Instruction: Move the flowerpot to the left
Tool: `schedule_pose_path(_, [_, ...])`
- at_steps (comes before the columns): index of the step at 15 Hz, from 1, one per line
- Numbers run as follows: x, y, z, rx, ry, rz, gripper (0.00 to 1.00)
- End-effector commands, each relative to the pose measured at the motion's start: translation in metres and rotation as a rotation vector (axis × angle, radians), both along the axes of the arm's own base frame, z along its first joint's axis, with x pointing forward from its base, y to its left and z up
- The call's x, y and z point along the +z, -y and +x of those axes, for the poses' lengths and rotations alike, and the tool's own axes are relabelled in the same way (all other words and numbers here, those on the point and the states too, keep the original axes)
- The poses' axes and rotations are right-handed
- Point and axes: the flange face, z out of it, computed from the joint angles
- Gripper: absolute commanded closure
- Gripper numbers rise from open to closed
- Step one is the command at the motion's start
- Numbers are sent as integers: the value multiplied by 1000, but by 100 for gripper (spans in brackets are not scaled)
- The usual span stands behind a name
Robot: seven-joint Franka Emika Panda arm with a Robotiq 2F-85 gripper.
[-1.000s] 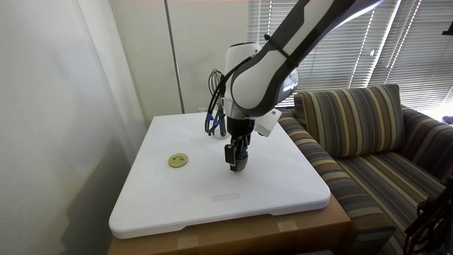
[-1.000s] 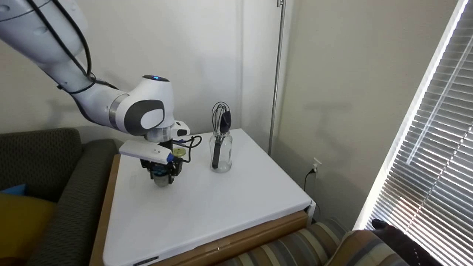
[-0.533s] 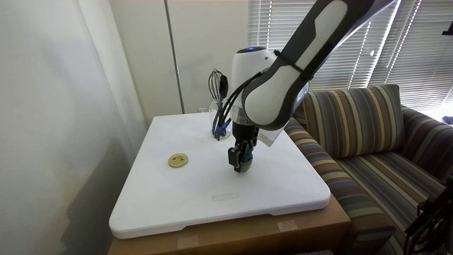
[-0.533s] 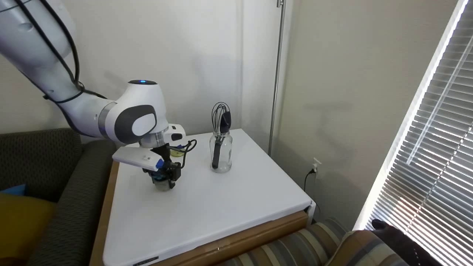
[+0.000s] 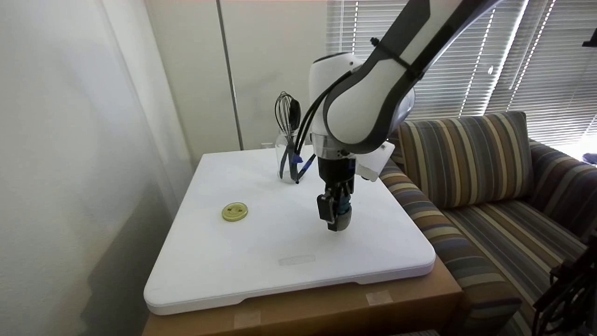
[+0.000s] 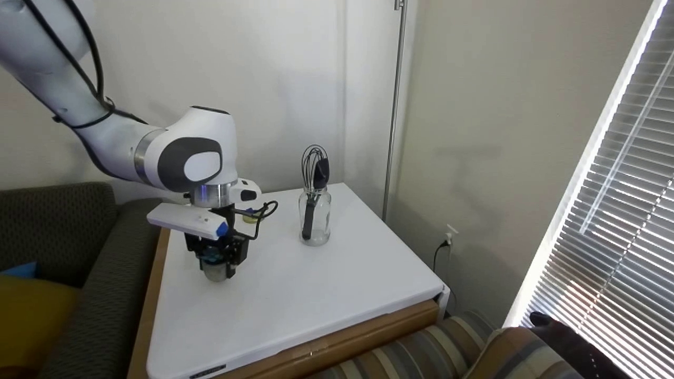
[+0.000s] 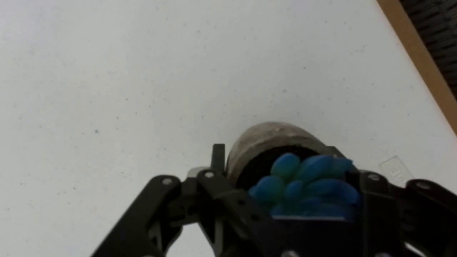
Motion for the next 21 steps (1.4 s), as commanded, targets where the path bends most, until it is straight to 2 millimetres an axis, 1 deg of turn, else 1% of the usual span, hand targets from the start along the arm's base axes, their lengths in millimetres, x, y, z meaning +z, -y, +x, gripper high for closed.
schedule_pose_path(1, [8,13,-16,-3,-37,12,58])
schedule_pose_path(5, [-2,18,-28,-42,-31,-9,58])
schedule_pose_path(9, [-10,18,-38,-65,-28,-16,58])
schedule_pose_path(14, [-8,25,-38,-151,6,17,58])
schedule_pose_path(15, [-8,25,-39,-154,8,19,36])
schedule_pose_path(16, [-8,25,-40,-154,7,21,17])
schedule_pose_path(17, [-7,26,-41,-150,4,24,7])
schedule_pose_path(18, [-5,26,-42,-144,2,27,2])
schedule_pose_path(21, [4,28,-40,-139,12,36,0])
